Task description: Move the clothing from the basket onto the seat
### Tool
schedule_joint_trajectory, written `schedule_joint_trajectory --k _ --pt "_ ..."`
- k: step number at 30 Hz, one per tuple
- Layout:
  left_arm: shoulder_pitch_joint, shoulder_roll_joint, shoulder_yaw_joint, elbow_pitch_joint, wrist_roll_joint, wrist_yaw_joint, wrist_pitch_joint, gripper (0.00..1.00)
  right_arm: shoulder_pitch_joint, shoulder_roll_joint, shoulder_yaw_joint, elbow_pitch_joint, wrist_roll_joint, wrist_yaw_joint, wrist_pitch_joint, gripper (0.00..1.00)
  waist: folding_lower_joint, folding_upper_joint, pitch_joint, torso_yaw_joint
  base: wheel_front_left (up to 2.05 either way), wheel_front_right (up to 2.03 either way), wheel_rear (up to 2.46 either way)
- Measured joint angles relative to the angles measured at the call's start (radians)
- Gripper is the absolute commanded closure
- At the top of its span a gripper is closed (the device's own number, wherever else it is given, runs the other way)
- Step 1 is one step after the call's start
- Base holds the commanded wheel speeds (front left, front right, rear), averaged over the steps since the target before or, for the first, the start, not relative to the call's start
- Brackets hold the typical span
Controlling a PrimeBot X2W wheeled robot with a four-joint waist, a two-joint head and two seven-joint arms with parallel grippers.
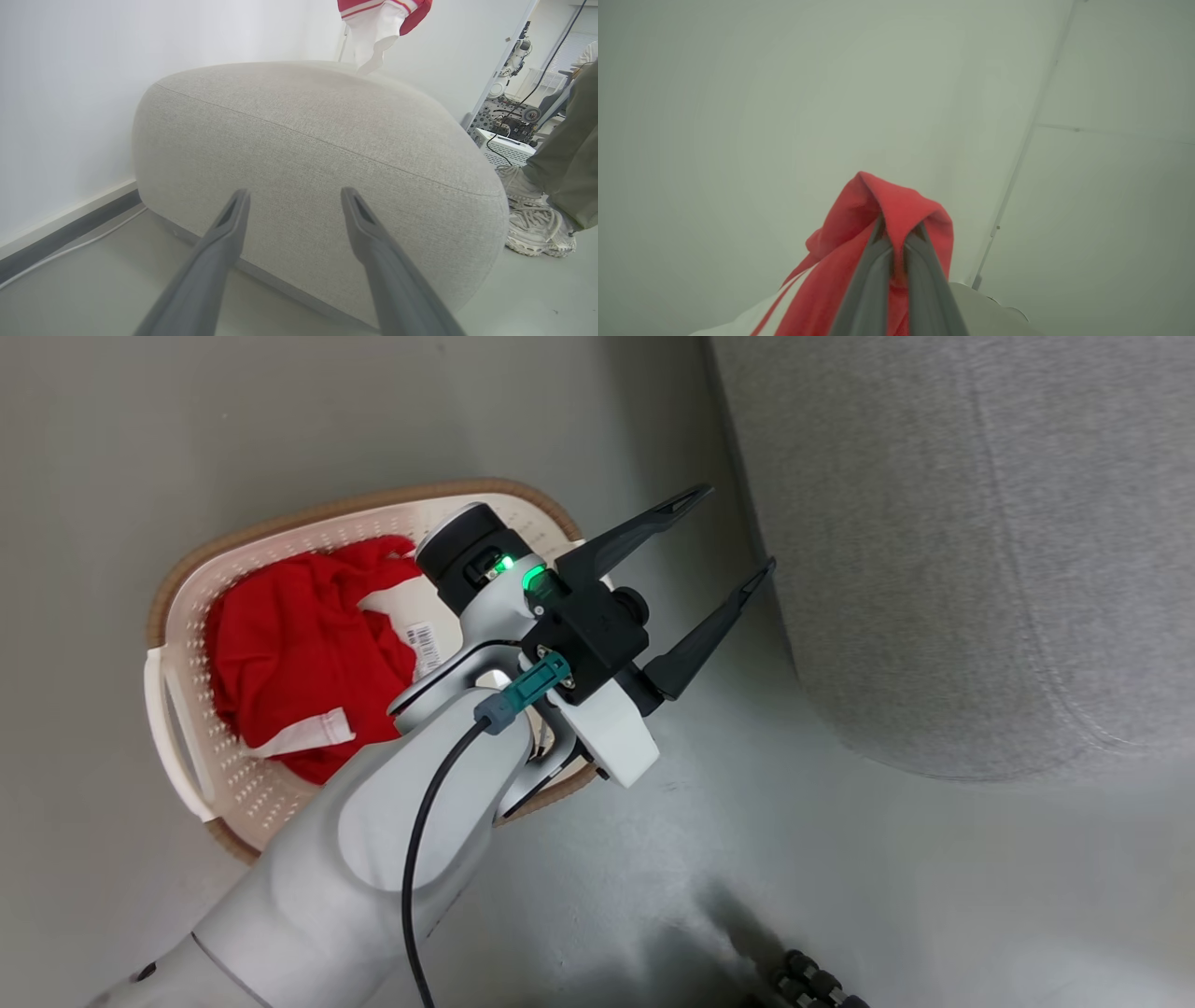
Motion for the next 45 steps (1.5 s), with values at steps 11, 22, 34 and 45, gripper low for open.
schedule_joint_trajectory --k 11,22,34,45 --pt "-0.003 -0.001 0.022 -0.007 0.0 0.0 0.0 0.0 -0.054 0.032 -0.122 0.189 -0.124 0.001 0.0 1.0 0.0 0.0 0.053 0.069 0.0 0.0 0.0" --pt "0.034 -0.004 0.058 0.003 -0.002 0.0 0.0 0.0 0.183 0.165 0.008 0.214 0.029 0.001 0.0 0.01 0.0 0.0 0.0 0.075 0.0 0.0 0.0" --pt "0.138 -0.019 0.16 0.012 -0.011 0.0 0.0 0.0 0.445 0.186 0.17 0.117 0.19 0.001 0.0 0.0 0.0 0.0 -0.128 0.091 0.0 0.0 0.0" --pt "0.291 -0.052 0.35 0.007 -0.001 0.0 0.0 0.0 0.602 0.199 0.354 -0.018 0.268 0.001 0.0 0.0 0.0 0.0 -0.288 0.157 0.0 0.0 0.0"
